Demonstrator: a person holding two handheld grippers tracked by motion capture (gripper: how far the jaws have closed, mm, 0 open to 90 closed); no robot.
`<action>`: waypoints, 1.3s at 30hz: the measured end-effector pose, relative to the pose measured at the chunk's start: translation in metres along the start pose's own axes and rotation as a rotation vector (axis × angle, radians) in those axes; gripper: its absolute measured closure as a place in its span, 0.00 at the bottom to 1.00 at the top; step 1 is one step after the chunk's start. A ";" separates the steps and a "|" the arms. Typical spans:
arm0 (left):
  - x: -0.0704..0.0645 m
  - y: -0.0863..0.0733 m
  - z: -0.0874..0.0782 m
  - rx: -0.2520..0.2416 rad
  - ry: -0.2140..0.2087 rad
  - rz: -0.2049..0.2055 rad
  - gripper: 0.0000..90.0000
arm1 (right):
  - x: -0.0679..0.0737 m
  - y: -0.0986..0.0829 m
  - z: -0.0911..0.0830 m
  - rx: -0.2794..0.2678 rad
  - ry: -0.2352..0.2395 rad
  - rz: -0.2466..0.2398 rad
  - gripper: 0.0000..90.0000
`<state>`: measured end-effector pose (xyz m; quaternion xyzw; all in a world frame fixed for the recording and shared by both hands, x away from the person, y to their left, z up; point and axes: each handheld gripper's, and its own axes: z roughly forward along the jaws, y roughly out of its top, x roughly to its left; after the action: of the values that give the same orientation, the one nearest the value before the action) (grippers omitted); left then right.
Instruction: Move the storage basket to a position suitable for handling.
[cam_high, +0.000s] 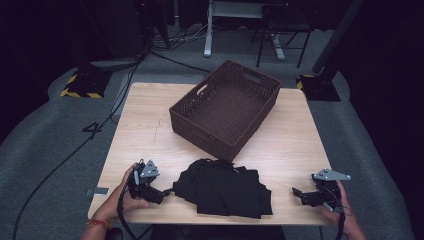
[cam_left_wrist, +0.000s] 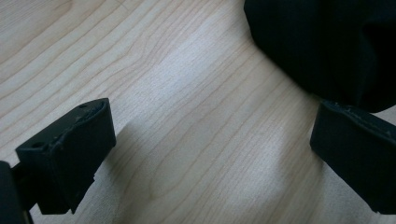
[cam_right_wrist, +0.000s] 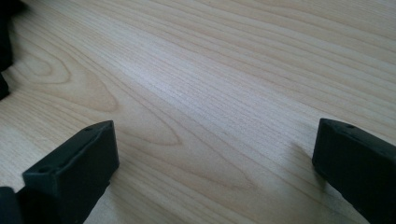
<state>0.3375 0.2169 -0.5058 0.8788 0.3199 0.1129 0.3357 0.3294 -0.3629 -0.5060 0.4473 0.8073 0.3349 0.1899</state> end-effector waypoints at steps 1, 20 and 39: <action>0.000 0.000 0.000 0.000 0.000 0.000 0.00 | 0.000 0.000 0.000 0.000 0.000 0.000 0.01; -0.038 0.016 -0.009 -0.085 -0.100 0.052 0.18 | 0.018 0.017 -0.003 -0.029 0.052 -0.043 0.22; -0.059 0.039 0.026 -0.063 -0.126 0.100 0.24 | 0.112 0.062 -0.011 -0.134 0.260 -0.223 0.23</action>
<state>0.3217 0.1435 -0.4980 0.8880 0.2502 0.0839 0.3765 0.3008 -0.2487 -0.4547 0.2945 0.8454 0.4199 0.1494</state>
